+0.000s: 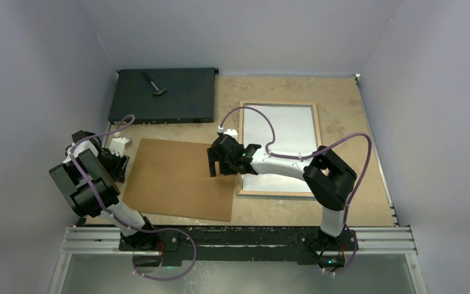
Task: Put the photo into the frame
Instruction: Move the photo frame item to the center of the board.
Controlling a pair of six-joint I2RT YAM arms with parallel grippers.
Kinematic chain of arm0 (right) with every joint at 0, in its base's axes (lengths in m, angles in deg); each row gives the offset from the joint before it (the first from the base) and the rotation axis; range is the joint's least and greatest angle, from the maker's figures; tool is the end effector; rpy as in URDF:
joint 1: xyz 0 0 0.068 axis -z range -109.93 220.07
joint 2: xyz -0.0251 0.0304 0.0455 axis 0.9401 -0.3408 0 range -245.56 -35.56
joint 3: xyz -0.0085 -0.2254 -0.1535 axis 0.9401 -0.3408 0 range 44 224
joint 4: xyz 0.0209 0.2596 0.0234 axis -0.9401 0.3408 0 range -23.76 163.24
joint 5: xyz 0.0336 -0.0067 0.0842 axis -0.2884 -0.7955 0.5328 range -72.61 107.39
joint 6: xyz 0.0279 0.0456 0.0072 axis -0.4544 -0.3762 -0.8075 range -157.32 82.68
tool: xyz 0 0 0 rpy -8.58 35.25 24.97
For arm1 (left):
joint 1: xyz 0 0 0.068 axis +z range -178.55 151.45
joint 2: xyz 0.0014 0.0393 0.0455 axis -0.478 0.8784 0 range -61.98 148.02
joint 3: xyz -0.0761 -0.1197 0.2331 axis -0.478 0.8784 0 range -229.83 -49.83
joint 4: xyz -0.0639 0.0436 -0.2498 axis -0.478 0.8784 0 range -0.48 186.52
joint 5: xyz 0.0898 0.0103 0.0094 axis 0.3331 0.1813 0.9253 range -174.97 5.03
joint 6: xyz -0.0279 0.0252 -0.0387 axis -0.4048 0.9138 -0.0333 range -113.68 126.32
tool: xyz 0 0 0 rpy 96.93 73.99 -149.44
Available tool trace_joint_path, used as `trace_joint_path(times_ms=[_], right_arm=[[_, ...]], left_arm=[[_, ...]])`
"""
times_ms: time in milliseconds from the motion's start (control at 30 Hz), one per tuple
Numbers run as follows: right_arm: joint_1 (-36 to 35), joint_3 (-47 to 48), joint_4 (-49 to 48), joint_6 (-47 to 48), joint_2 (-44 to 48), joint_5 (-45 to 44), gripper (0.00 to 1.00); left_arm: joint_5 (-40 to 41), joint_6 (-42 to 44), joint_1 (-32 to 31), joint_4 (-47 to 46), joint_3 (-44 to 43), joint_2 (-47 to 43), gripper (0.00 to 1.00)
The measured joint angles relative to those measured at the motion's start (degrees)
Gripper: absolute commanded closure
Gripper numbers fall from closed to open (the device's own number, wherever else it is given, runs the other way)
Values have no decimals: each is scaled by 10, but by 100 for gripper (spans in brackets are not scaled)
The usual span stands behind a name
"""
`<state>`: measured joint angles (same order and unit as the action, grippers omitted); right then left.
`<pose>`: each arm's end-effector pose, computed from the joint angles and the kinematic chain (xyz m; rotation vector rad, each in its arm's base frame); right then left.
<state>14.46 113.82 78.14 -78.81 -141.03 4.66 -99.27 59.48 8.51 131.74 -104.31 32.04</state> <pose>0.2312 0.3240 0.1937 -0.1949 2.4346 0.5301 0.2297 0.1625 0.1599 0.4265 2.8301 -0.1072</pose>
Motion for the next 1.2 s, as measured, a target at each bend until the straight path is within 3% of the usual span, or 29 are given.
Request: trace_joint_path(times_ms=[833,1200], right_arm=[[-16,-8,10,-50,-14,-1,3],[-13,-7,66,-56,-14,-29,1]], left_arm=[[10,34,-14,-61,55,-49,53],[23,37,-23,-75,67,-61,54]])
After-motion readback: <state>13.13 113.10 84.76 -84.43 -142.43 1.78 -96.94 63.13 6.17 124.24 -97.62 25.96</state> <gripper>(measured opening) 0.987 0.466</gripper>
